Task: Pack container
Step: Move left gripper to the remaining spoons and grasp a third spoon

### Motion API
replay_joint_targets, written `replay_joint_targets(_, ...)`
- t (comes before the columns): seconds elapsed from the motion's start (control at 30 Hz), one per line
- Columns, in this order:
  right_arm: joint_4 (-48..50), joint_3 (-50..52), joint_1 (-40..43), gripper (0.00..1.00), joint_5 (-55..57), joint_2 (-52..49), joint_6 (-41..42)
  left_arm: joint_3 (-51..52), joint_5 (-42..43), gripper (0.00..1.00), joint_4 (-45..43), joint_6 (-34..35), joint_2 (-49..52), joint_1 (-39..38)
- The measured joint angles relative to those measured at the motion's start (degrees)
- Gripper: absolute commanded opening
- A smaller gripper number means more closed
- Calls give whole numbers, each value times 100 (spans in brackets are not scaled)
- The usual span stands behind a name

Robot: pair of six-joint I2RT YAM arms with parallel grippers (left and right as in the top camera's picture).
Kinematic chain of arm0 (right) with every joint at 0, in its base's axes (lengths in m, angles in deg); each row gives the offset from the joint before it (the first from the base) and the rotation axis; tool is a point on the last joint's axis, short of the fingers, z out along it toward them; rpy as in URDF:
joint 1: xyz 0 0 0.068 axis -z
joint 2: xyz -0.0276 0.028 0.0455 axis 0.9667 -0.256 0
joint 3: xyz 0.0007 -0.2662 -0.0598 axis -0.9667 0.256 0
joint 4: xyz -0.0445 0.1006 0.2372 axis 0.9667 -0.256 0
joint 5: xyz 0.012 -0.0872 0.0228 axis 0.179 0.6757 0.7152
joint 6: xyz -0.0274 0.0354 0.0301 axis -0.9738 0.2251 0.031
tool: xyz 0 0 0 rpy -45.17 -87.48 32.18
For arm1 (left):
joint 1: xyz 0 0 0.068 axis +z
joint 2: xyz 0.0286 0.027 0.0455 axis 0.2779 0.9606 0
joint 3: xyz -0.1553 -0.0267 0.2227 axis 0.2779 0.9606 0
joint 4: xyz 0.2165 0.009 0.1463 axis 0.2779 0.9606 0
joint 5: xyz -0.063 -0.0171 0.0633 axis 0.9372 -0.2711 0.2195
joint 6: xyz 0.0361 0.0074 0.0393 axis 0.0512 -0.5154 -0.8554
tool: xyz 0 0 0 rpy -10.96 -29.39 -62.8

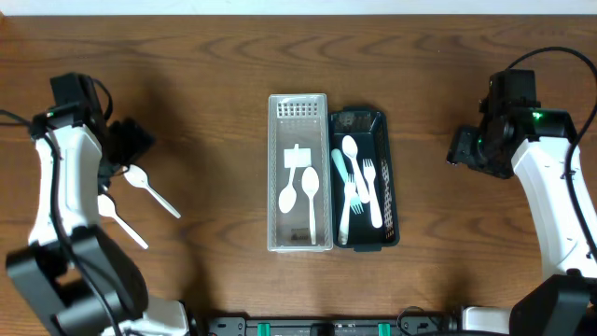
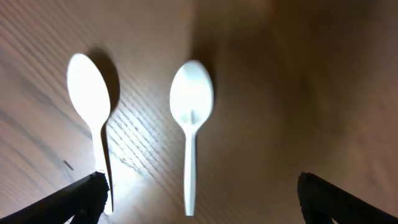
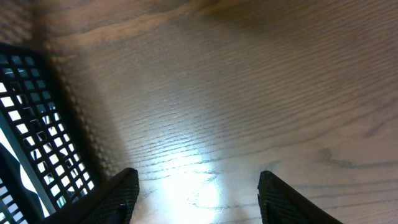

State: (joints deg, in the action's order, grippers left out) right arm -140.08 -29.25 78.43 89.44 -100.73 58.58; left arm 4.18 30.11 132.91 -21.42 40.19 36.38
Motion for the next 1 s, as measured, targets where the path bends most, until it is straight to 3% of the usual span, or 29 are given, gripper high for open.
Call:
replay_joint_targets(0.5,-48,0,0,66,0,0,0,339,431,99,-597,-321,1414,17)
replay_joint_targets(0.87,-90,0,0,66,0,0,0,420,490,99,-704,-535,1469,11)
replay_joint_targets(1.0,-92,0,0,66,0,0,0,428,446,84,-710,-535,1467,7)
